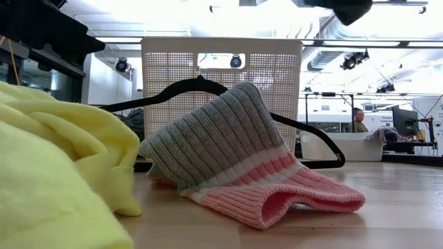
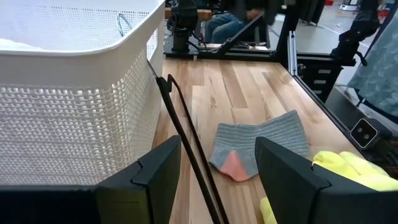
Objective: Pick & Place Cloths
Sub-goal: Put the gray pink sock into the small white bin
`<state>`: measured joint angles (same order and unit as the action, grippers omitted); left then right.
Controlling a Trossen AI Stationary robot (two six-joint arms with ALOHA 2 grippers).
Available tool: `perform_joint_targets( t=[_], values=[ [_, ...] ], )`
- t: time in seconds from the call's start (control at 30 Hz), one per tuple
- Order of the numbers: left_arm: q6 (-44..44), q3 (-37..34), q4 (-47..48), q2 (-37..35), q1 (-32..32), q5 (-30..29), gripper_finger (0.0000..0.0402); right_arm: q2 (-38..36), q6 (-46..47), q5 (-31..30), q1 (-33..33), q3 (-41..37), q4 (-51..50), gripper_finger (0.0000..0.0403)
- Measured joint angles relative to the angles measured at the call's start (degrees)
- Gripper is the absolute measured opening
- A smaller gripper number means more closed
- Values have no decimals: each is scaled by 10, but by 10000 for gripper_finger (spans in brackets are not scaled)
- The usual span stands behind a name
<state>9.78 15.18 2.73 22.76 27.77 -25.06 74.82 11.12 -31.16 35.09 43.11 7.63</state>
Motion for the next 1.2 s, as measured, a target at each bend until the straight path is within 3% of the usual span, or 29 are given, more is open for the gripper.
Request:
perform_joint_targets(
  t=[0.27,0.47,0.67,0.83,1.07,1.2],
  values=[
    [2,0,0,0,0,0,200,102,-52,36,-1,0,111,215],
    [10,0,0,0,0,0,200,178,-104,121,-11,3,218,215],
    [12,0,-1,0,0,0,200,241,-142,179,-22,59,193,215],
    [13,0,-1,0,0,0,200,279,-197,182,-26,104,138,215],
    [21,0,0,0,0,0,200,287,-224,179,-40,118,113,215],
    [21,0,3,0,0,0,200,287,-233,208,-49,118,106,215]
  ],
)
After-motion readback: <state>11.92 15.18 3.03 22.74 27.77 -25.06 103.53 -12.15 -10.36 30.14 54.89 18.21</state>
